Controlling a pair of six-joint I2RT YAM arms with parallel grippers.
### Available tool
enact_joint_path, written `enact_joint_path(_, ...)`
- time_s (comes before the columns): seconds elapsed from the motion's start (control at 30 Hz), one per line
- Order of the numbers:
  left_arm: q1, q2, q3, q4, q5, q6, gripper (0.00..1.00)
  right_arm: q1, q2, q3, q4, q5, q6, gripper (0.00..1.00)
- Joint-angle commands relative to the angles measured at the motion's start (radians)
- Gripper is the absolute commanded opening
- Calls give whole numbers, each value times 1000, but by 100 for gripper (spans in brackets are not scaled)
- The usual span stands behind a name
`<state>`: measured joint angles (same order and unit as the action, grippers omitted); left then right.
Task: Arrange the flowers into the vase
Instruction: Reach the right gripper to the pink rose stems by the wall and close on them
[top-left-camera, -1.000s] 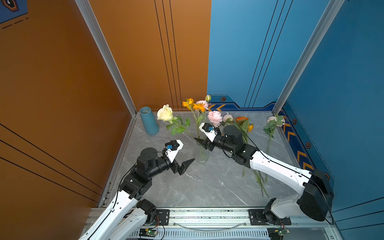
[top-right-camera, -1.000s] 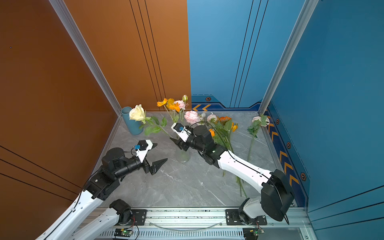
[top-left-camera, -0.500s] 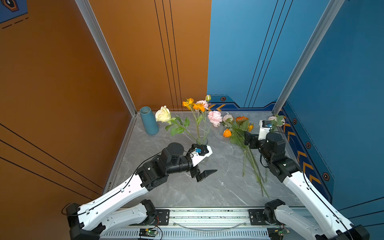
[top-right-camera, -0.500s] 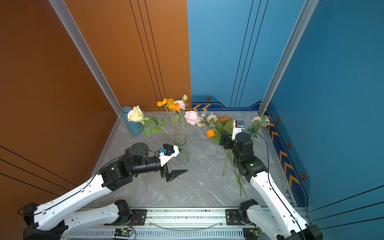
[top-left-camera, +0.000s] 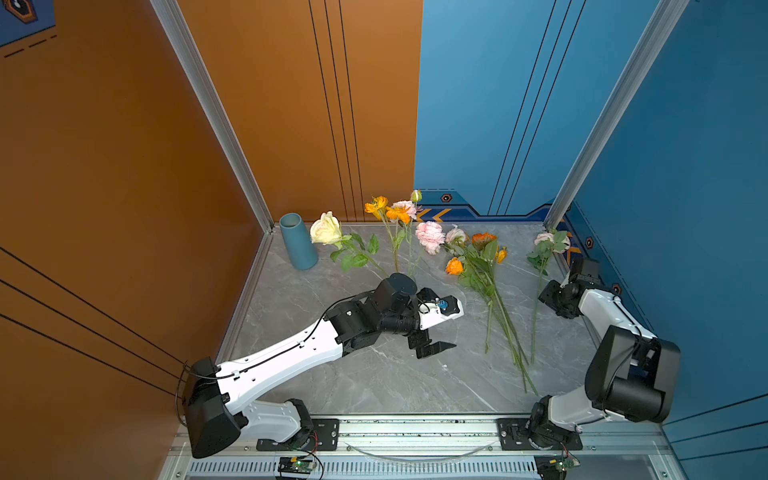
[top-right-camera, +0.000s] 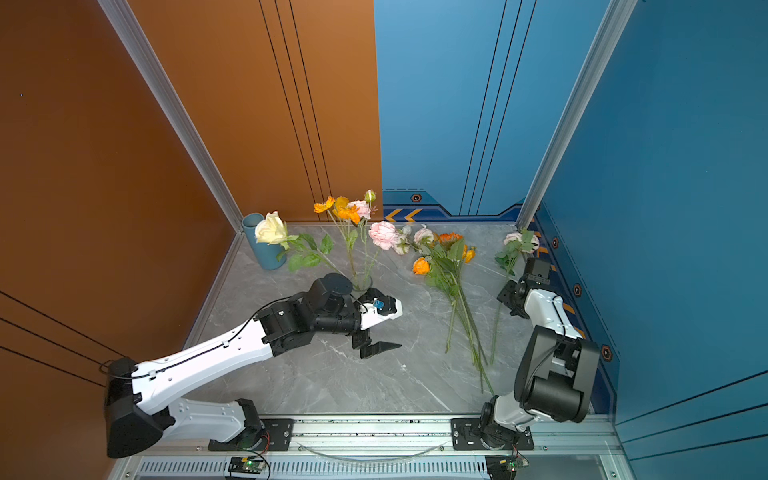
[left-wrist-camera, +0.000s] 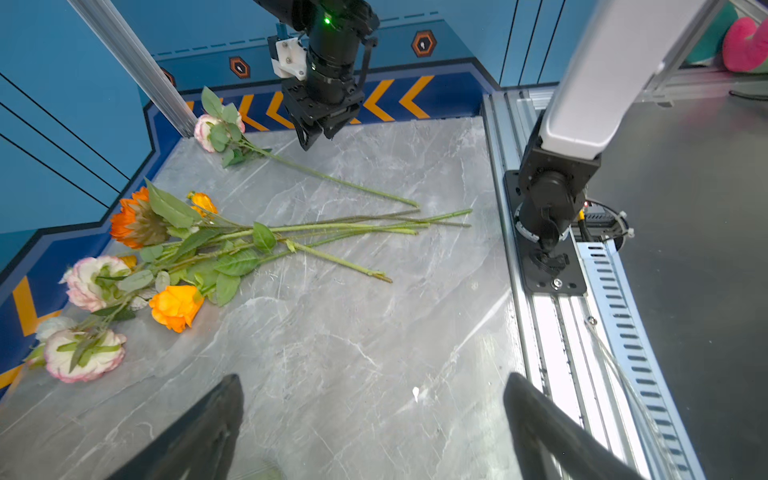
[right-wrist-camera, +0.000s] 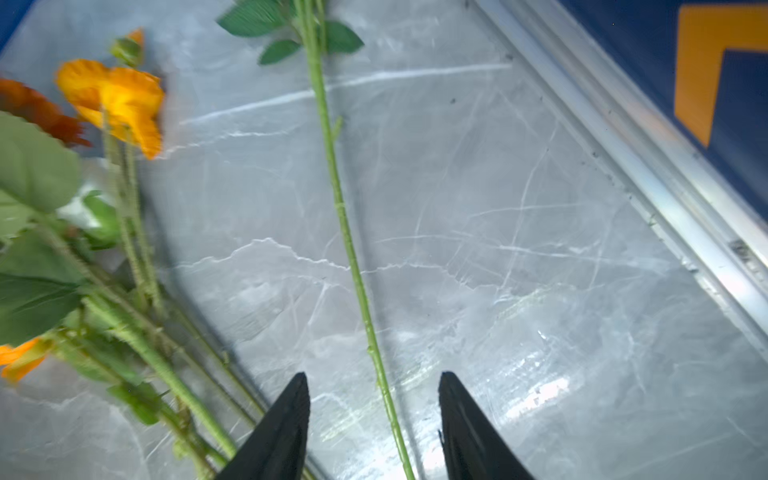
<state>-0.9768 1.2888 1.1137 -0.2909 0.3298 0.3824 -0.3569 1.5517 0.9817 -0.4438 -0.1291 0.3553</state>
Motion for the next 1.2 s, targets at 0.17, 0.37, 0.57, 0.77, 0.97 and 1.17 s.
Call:
enact_joint_path(0.17, 16, -54, -35, 59, -18, 35, 98, 7, 173, 152, -22, -28, -84, 41)
enact_joint_path(0.37, 28, -40, -36, 64, -11, 27, 98, 16, 281, 235, -51, -23, -87, 32)
enact_joint_path(0.57, 33, -30, -36, 66, -8, 26, 98, 60, 338, 267, -79, 15, -101, 29)
enact_joint_path(0.77, 35, -25, -36, 66, -4, 23, 98, 70, 364, 260, -98, 40, -101, 23)
enact_joint_path(0.97, 35, -27, -34, 66, 0, 19, 98, 73, 350, 234, -104, 51, -119, 15)
enact_joint_path(1.17, 35, -28, -26, 67, 7, 8, 98, 80, 330, 204, -115, 51, -149, 2)
